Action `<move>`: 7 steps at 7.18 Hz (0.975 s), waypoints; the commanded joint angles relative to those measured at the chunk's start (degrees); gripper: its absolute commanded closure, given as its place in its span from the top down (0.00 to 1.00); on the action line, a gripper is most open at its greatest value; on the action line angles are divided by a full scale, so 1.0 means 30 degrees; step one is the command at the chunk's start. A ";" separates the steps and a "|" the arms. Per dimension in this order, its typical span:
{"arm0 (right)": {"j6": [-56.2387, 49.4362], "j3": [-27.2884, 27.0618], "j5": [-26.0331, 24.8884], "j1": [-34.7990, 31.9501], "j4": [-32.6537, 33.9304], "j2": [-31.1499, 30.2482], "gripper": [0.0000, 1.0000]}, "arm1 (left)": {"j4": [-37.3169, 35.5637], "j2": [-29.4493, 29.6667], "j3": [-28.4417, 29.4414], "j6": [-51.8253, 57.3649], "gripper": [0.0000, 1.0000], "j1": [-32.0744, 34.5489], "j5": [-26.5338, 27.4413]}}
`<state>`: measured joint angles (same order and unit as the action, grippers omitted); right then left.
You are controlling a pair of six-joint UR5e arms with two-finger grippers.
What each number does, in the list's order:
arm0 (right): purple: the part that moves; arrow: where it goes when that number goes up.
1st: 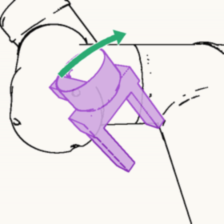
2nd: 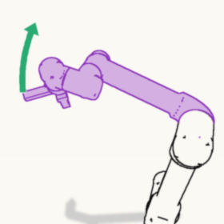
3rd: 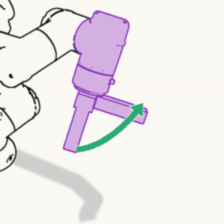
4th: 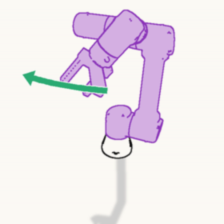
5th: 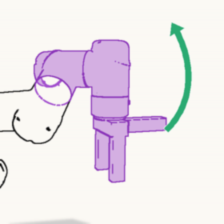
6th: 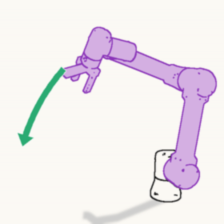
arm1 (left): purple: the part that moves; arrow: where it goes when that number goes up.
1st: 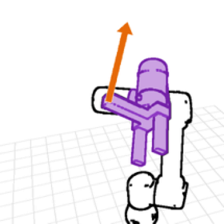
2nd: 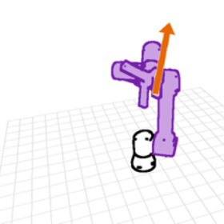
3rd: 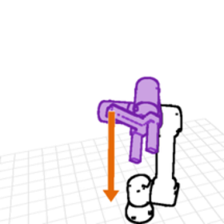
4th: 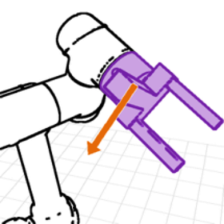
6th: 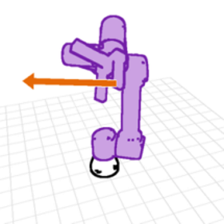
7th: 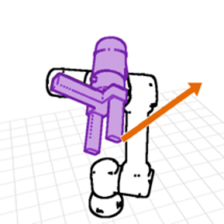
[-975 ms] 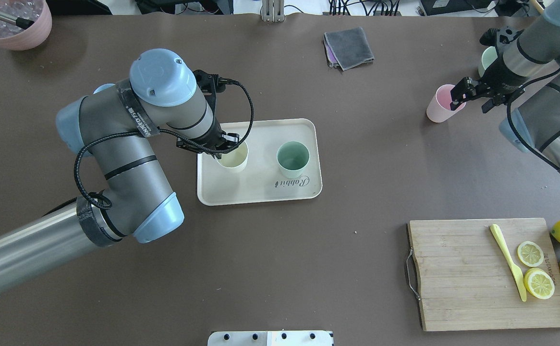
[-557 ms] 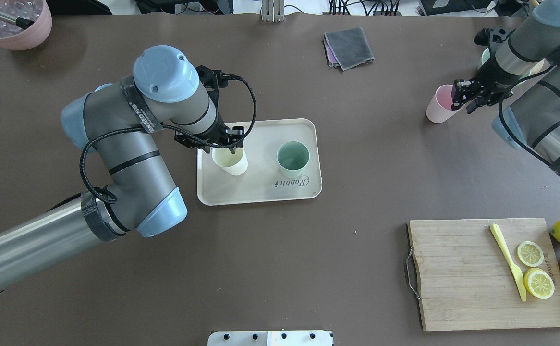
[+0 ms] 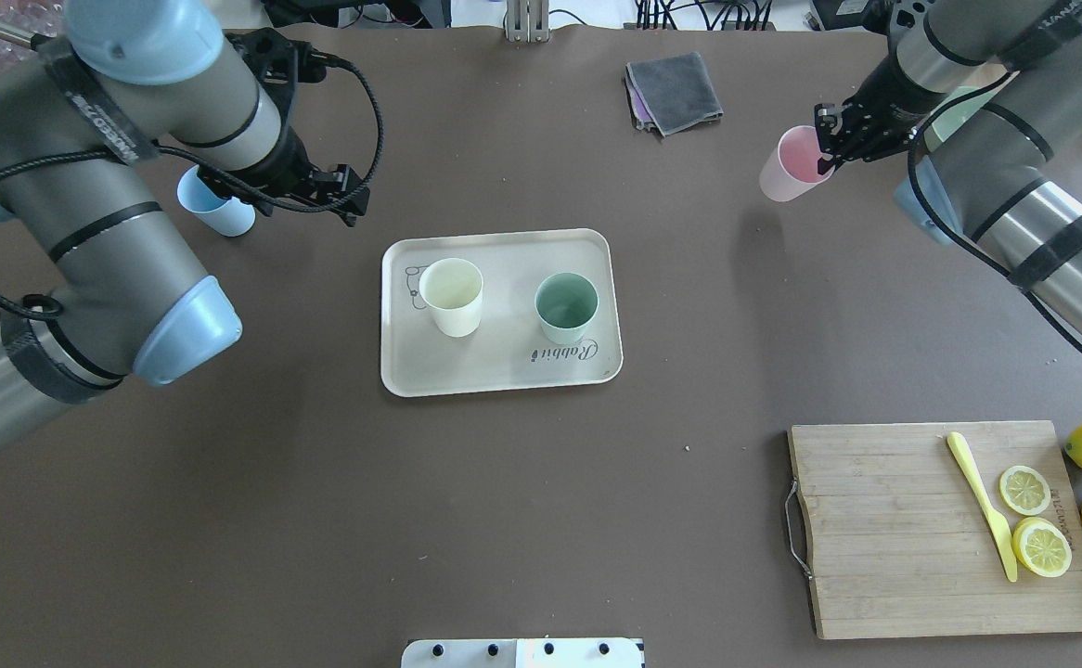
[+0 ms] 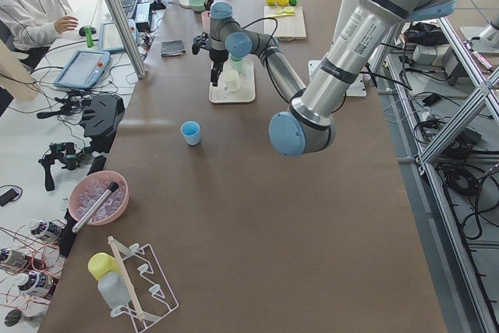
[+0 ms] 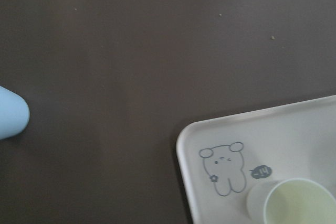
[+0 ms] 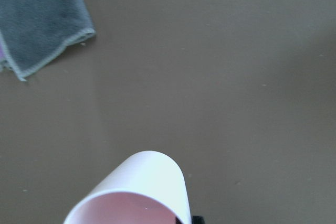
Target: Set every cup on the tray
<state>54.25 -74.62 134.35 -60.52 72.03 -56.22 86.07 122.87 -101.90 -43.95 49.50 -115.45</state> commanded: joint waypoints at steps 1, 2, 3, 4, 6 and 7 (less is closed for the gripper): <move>0.4400 -0.0582 -0.0076 0.2202 -0.0220 0.2119 0.00 | -0.0039 -0.1549 0.0504 0.4384 0.98 0.2679 -0.0450; 0.5634 -0.0527 -0.1354 0.3490 -0.0221 0.3113 0.00 | 0.0222 -0.1551 0.1090 0.4686 0.98 0.2951 -0.0451; 0.6256 -0.0555 -0.2150 0.4373 -0.0221 0.3529 0.00 | 0.0341 -0.1696 0.1415 0.4718 0.98 0.3011 -0.0422; 0.6465 -0.0526 -0.3202 0.5223 -0.0250 0.3737 0.00 | 0.1125 -0.1698 0.2289 0.4631 0.98 0.3070 -0.0422; 0.6671 -0.0439 -0.3886 0.5933 -0.0748 0.3681 0.13 | 0.2885 -0.1669 0.4191 0.4513 0.98 0.3304 -0.0451; 0.6672 -0.0496 -0.3886 0.5935 -0.0778 0.3622 0.99 | 0.4486 -0.1639 0.5565 0.4310 0.98 0.3334 -0.0451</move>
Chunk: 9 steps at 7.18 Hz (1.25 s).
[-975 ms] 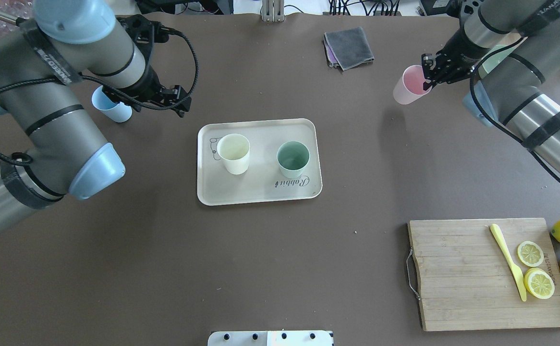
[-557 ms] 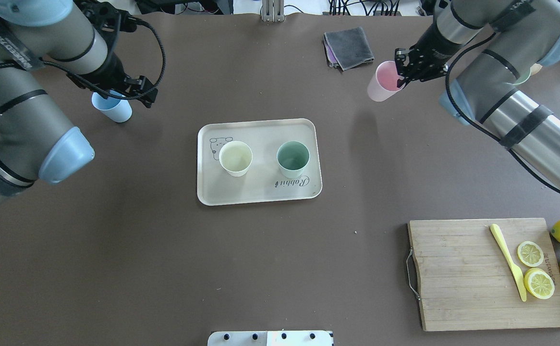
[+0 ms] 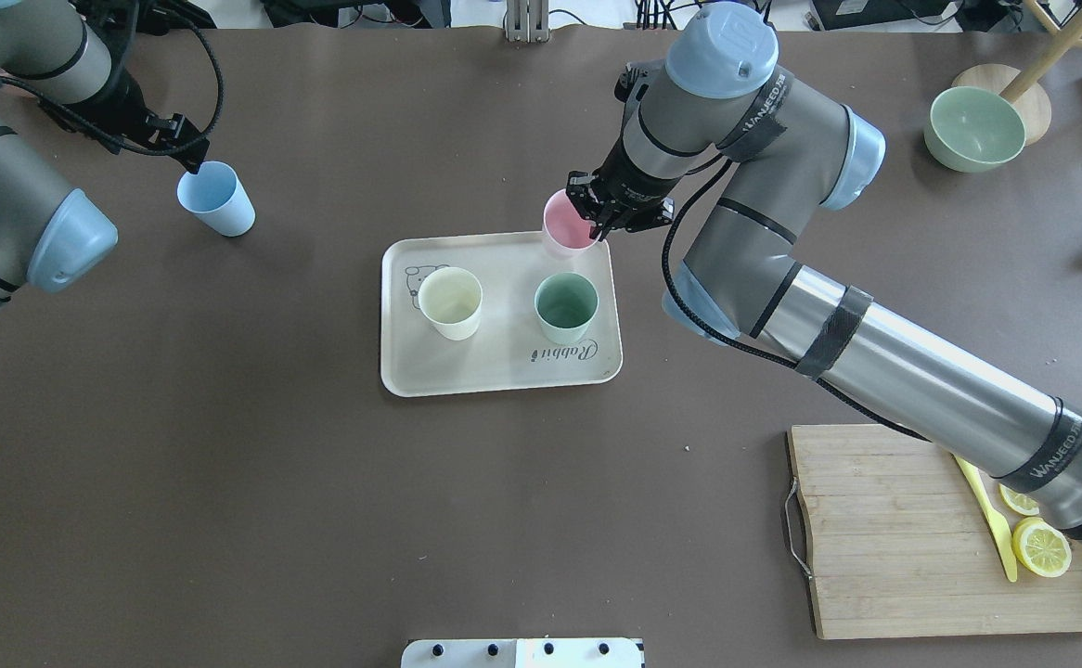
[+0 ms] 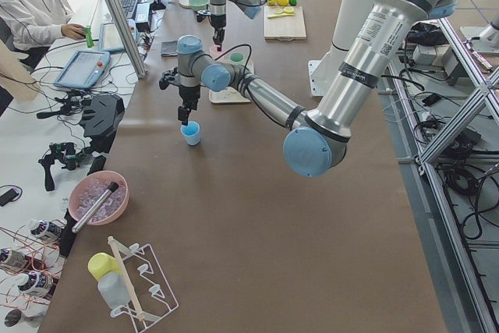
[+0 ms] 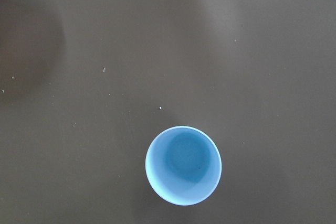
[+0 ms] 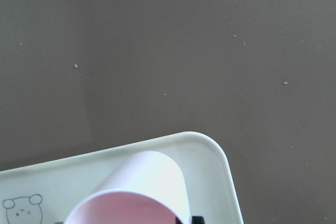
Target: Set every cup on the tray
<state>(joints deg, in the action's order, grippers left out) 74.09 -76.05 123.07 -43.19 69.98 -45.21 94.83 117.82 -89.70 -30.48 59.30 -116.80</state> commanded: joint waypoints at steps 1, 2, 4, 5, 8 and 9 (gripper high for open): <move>-0.0086 -0.0109 0.0079 0.0012 -0.0095 -0.0104 1.00 | 0.3003 0.0158 0.2789 -0.0792 0.98 0.0011 -0.0033; -0.0174 -0.0487 0.0632 -0.0540 -0.0037 -0.0423 1.00 | 0.3685 0.0159 0.3440 -0.0856 0.98 0.0010 -0.0671; -0.0930 -0.1424 0.2272 -0.1770 0.0022 -0.1738 1.00 | 0.4972 0.0159 0.4757 -0.0914 0.80 -0.0194 -0.0794; -0.1140 -0.1631 0.2249 -0.1834 0.0023 -0.2093 1.00 | 0.5271 0.0188 0.5142 -0.0944 0.62 -0.0282 -0.0795; -0.1288 -0.1604 0.2307 -0.2300 0.0081 -0.2125 0.99 | 0.5274 0.0479 0.4970 -0.2203 0.00 -0.0458 -0.1991; -0.1666 -0.1604 0.2308 -0.2536 0.0110 -0.2155 0.99 | 0.4984 0.1206 0.4912 -0.2262 0.00 -0.0459 -0.2837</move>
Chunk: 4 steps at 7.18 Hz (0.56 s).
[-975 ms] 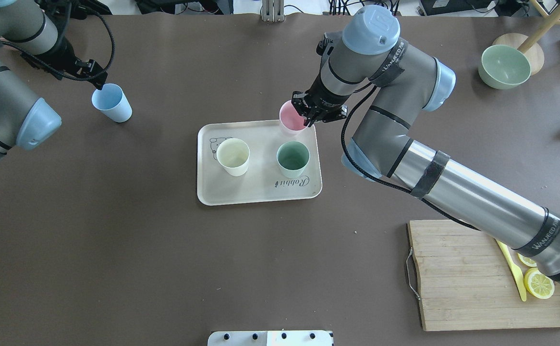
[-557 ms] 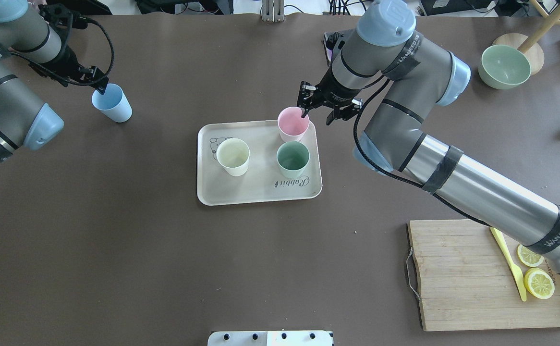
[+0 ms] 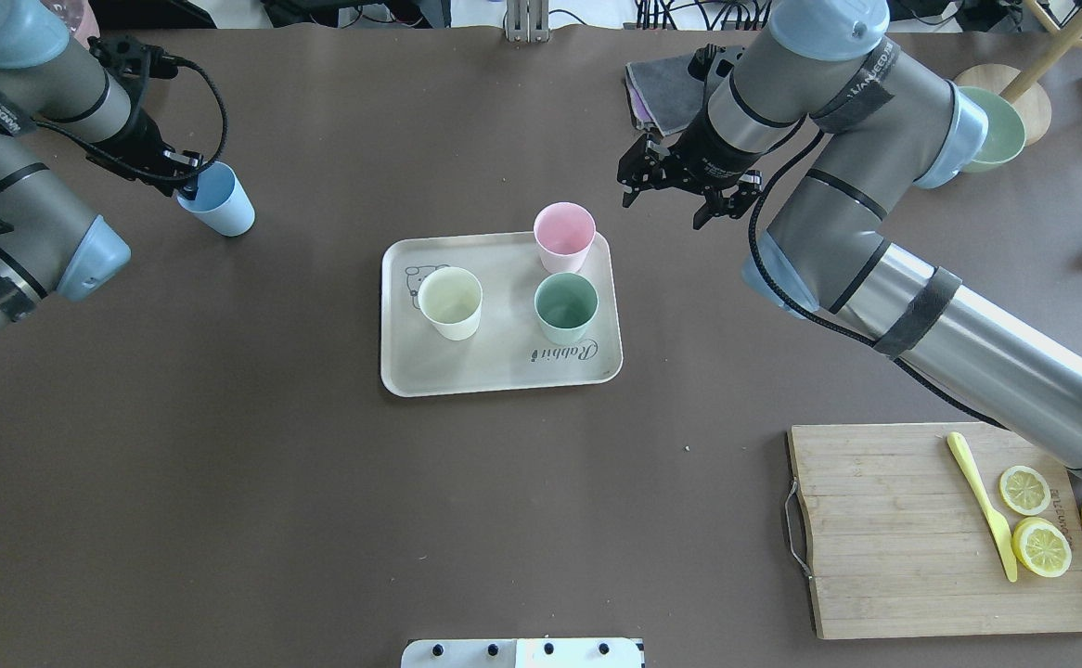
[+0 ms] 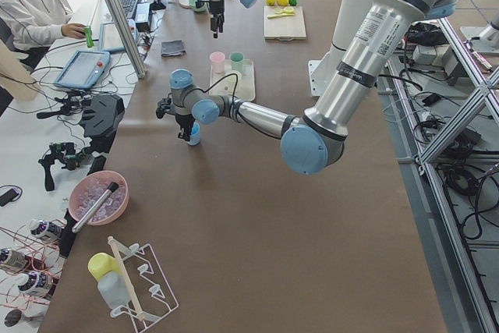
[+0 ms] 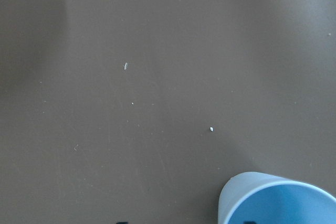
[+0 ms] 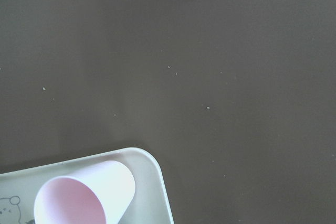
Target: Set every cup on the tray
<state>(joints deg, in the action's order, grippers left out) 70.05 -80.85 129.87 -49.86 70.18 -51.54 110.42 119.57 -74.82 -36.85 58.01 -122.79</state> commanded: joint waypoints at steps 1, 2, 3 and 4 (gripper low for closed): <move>-0.0527 -0.0004 0.0009 -0.0430 0.0101 -0.0046 0.99 | -0.0941 0.1588 -0.0080 -0.1125 0.00 -0.0059 -0.1311; -0.0616 -0.0004 0.0067 -0.0634 0.0102 -0.0307 0.99 | -0.1818 0.2990 -0.0283 -0.2469 0.00 -0.0233 -0.1751; -0.1313 -0.0004 0.0213 -0.0868 0.0102 -0.0599 0.99 | -0.2900 0.3874 -0.0981 -0.3730 0.00 -0.0815 -0.1755; -0.2074 -0.0033 0.0504 -0.1219 0.0102 -0.1066 0.99 | -0.3433 0.4028 -0.1743 -0.4670 0.00 -0.1517 -0.1639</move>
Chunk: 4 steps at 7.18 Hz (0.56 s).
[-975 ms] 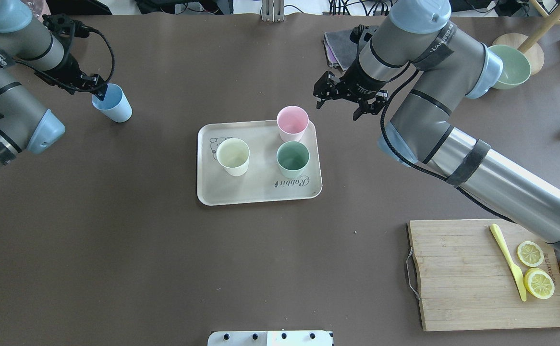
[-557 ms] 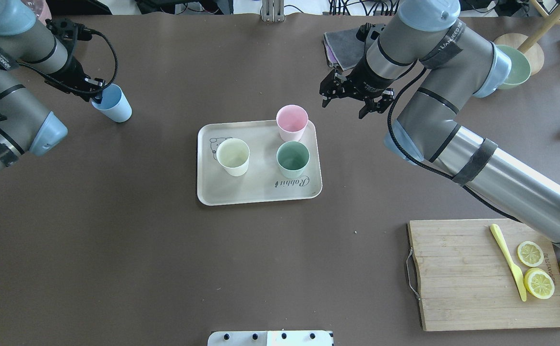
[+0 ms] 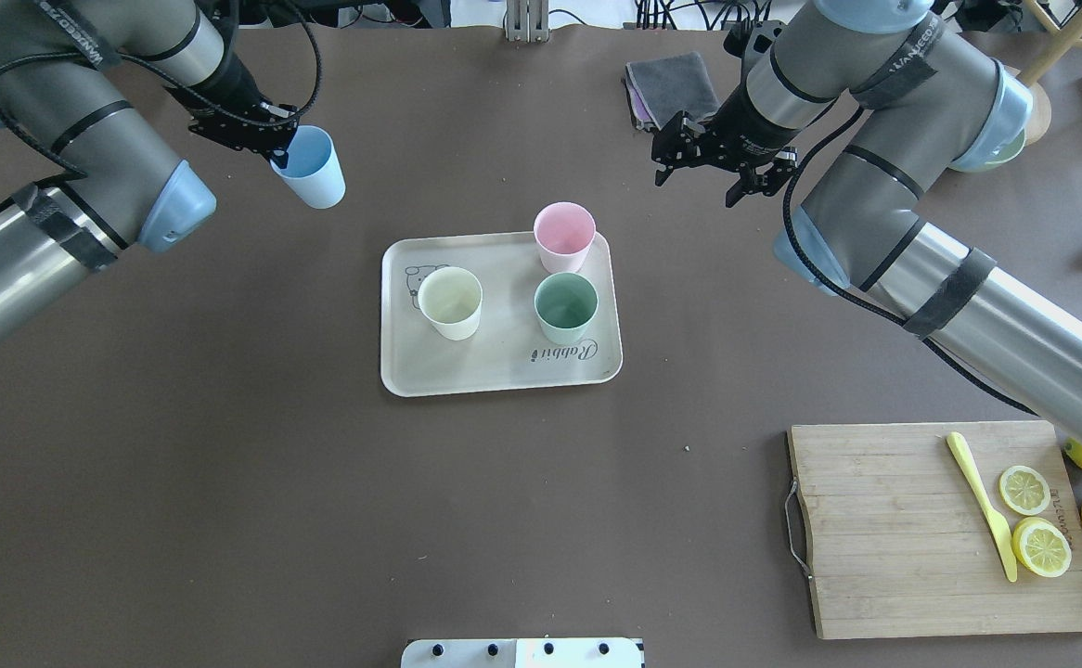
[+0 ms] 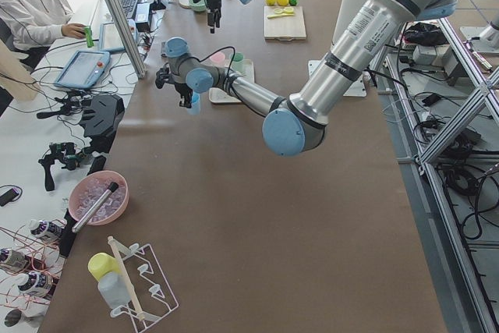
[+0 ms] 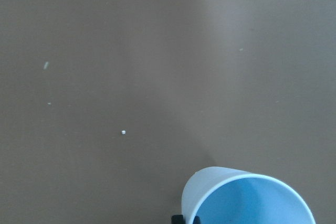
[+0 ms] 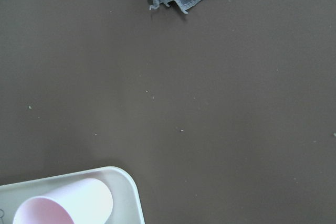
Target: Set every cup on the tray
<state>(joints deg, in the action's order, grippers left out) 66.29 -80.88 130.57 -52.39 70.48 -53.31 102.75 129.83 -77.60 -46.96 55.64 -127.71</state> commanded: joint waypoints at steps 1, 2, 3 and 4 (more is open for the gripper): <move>-0.1640 -0.0079 0.0537 -0.0784 -0.0026 -0.1034 0.99 | -0.0823 0.0726 -0.0968 -0.2441 0.00 -0.1808 0.0205; -0.2693 -0.0138 0.0830 -0.1252 -0.0027 -0.1561 0.99 | -0.0677 0.0959 -0.0970 -0.3294 0.00 -0.2950 0.1454; -0.3283 -0.0138 0.0920 -0.1488 -0.0027 -0.1914 0.99 | -0.0560 0.1164 -0.0941 -0.3969 0.00 -0.3773 0.1814; -0.3637 -0.0138 0.0920 -0.1607 -0.0027 -0.2092 0.99 | -0.0501 0.1253 -0.0912 -0.4034 0.00 -0.4014 0.1876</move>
<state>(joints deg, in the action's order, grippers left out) 57.21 -81.26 133.11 -56.51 70.40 -58.59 100.99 133.09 -80.37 -57.85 45.42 -122.99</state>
